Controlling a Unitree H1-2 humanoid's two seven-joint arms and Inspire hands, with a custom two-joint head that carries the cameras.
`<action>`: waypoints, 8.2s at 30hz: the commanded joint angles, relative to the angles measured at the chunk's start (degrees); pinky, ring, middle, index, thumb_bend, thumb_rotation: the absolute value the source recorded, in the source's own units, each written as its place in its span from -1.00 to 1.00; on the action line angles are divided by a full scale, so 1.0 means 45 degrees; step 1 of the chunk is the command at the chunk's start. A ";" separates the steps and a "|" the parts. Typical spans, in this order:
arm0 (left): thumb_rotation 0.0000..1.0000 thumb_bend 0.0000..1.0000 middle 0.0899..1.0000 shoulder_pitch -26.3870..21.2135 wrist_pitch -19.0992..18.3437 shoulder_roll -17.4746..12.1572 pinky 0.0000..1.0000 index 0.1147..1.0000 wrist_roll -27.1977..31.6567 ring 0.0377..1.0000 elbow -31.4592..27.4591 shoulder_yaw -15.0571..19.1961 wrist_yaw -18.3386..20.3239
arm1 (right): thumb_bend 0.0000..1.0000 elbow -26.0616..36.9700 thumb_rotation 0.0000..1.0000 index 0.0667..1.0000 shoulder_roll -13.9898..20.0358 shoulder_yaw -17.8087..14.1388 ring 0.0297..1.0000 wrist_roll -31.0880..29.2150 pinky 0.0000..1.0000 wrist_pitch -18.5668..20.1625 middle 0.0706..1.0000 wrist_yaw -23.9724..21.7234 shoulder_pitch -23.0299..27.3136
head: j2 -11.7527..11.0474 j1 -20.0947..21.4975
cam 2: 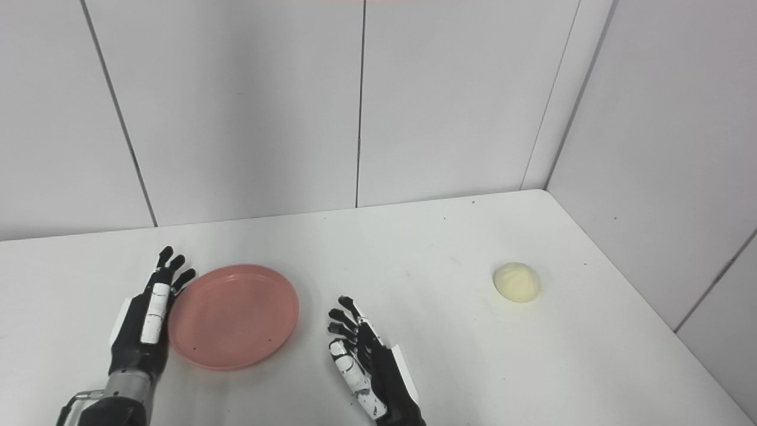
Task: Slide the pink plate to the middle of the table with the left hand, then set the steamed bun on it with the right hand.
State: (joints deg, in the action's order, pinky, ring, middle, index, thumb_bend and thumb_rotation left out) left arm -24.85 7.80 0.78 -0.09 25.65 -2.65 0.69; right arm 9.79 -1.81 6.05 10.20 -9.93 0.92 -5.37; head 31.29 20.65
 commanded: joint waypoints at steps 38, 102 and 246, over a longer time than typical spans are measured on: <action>0.86 0.71 0.92 -0.0452 0.1460 -0.0301 0.75 1.00 -0.0304 0.79 0.1410 -0.0215 0.0410 | 0.93 0.4146 -0.08 0.65 0.8212 -0.3003 0.59 0.4947 0.34 0.7137 0.70 -0.4794 0.4357 | -0.0414 0.0230; 0.86 0.66 0.93 -0.0222 0.1021 -0.0226 0.76 1.00 -0.0606 0.72 0.0797 -0.0415 0.0523 | 0.85 -0.3672 -0.23 0.60 0.9177 -0.1806 0.82 0.4552 0.71 0.5437 0.74 -0.1781 0.5002 | -0.0385 -0.0031; 0.75 0.63 0.97 -0.0098 0.0282 0.0127 0.83 1.00 -0.0466 0.80 0.0530 -0.0641 0.1135 | 1.00 -0.1724 -0.58 0.58 1.1579 0.1408 0.69 0.8102 0.42 0.8183 0.77 -1.1155 0.9143 | -0.0452 -0.0582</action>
State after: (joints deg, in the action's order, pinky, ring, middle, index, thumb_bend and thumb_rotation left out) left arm -26.01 8.90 0.95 -2.19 27.46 -5.11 5.49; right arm 1.93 49.47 13.12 44.97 26.13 -49.16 33.23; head 29.18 18.11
